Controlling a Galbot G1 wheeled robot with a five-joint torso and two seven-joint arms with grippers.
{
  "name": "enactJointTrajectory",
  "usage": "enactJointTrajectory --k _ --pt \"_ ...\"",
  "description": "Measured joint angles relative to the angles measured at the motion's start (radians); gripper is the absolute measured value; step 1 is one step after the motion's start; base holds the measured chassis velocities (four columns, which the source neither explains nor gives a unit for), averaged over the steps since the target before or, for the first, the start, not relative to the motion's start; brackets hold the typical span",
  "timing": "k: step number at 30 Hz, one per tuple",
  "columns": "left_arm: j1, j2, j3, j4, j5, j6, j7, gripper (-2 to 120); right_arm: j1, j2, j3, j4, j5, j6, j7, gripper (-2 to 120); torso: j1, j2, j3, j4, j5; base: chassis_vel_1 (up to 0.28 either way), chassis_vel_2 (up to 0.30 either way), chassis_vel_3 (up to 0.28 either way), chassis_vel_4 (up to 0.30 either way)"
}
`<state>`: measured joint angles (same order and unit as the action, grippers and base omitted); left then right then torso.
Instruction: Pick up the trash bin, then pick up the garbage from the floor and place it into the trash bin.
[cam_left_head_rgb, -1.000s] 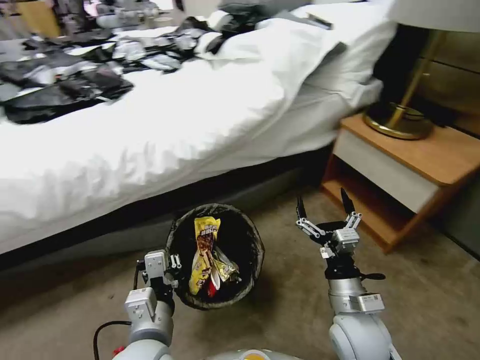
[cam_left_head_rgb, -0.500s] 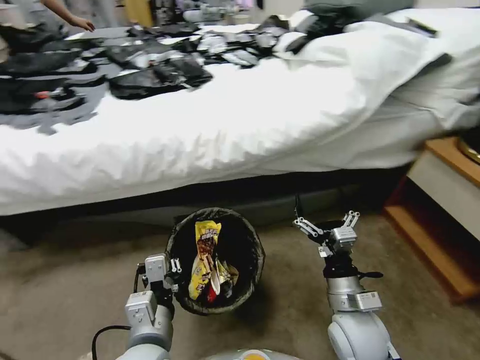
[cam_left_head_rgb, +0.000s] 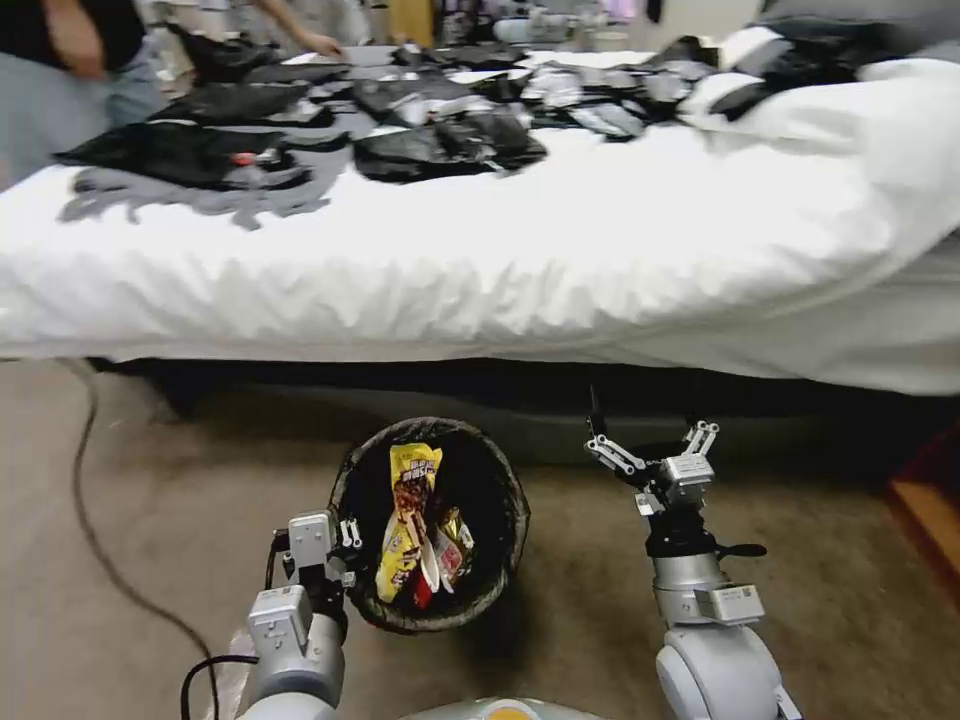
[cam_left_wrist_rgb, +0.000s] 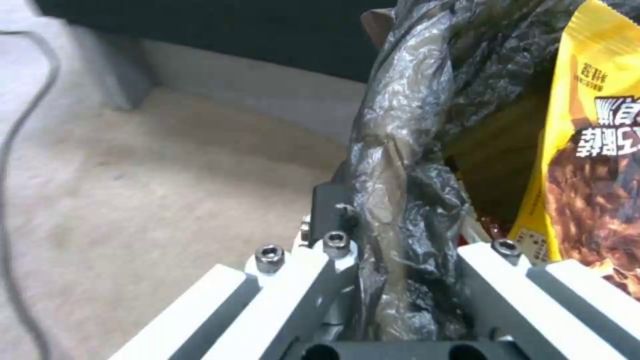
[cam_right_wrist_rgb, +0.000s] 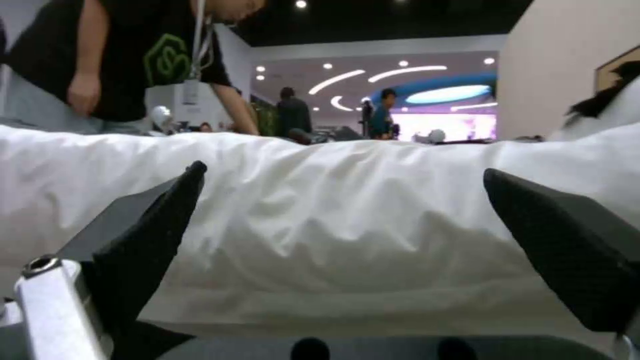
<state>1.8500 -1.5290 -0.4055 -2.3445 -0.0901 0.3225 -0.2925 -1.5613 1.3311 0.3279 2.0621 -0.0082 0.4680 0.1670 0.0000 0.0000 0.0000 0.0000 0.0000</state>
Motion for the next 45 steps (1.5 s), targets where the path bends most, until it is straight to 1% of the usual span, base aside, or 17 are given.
enactJointTrajectory --k 14,20,41,45 --pt "-0.008 0.000 -0.004 -0.004 -0.001 0.000 0.000 0 0.006 -0.001 -0.001 0.003 0.000 -0.002 -0.002 100 0.000 0.000 0.000 0.0000 0.0000 0.121 0.121 0.130 0.128" --pt "-0.007 0.001 -0.007 -0.025 -0.005 0.003 -0.001 0 0.006 -0.002 -0.002 -0.003 -0.002 -0.002 -0.005 100 0.000 0.000 0.000 0.0001 0.0001 0.128 0.129 0.129 0.121" --pt "-0.024 0.004 -0.021 -0.028 -0.025 0.011 -0.004 0 0.005 -0.003 -0.003 -0.005 -0.008 0.000 -0.016 100 0.000 0.000 0.000 -0.0001 0.0000 0.123 0.122 0.125 0.122" --pt "-0.028 0.003 -0.022 -0.024 -0.032 0.006 -0.014 0 0.005 -0.002 -0.005 -0.006 -0.009 0.000 -0.017 100 0.000 0.000 0.000 0.0004 0.0000 0.122 0.131 0.118 0.116"
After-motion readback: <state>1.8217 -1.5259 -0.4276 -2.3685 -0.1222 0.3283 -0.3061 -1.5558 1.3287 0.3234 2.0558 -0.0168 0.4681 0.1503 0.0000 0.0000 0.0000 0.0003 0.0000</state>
